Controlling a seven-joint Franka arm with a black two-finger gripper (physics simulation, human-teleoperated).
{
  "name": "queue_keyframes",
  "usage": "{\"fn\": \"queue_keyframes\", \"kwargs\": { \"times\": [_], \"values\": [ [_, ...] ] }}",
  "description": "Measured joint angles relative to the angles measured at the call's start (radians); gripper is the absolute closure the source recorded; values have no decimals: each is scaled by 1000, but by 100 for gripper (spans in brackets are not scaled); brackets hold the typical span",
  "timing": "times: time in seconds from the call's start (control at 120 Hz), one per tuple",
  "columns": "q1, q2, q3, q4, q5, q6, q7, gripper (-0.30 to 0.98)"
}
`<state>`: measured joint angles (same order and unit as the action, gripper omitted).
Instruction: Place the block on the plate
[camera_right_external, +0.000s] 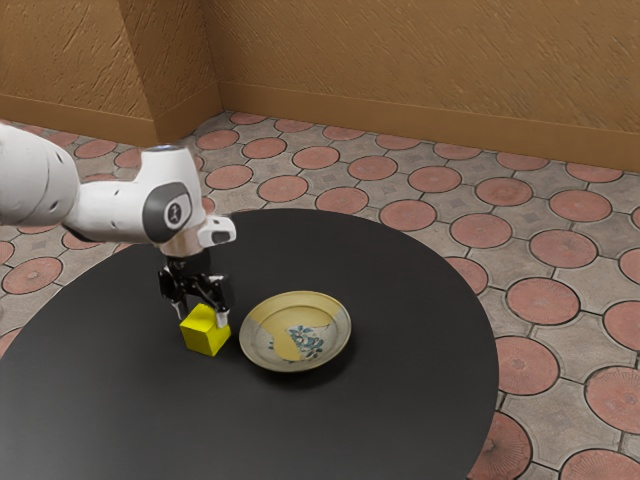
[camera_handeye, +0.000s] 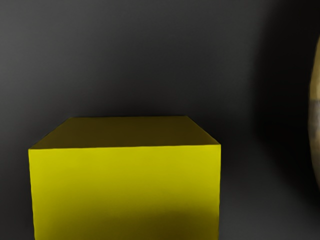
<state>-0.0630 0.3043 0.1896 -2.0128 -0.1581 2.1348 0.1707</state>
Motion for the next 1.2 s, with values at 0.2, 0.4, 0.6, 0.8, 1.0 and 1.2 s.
{"fn": "queue_keyframes", "kwargs": {
  "times": [0.2,0.4,0.6,0.8,1.0,1.2],
  "values": [
    [1,46,1,-3,-13,23,12,0],
    [1,55,1,-3,-20,33,21,10],
    [0,53,1,-2,-21,38,27,29],
    [0,14,56,17,-7,28,30,36],
    [-1,-64,74,66,5,-34,35,36],
    [-3,-114,1,112,6,-90,40,33]
  ]
}}
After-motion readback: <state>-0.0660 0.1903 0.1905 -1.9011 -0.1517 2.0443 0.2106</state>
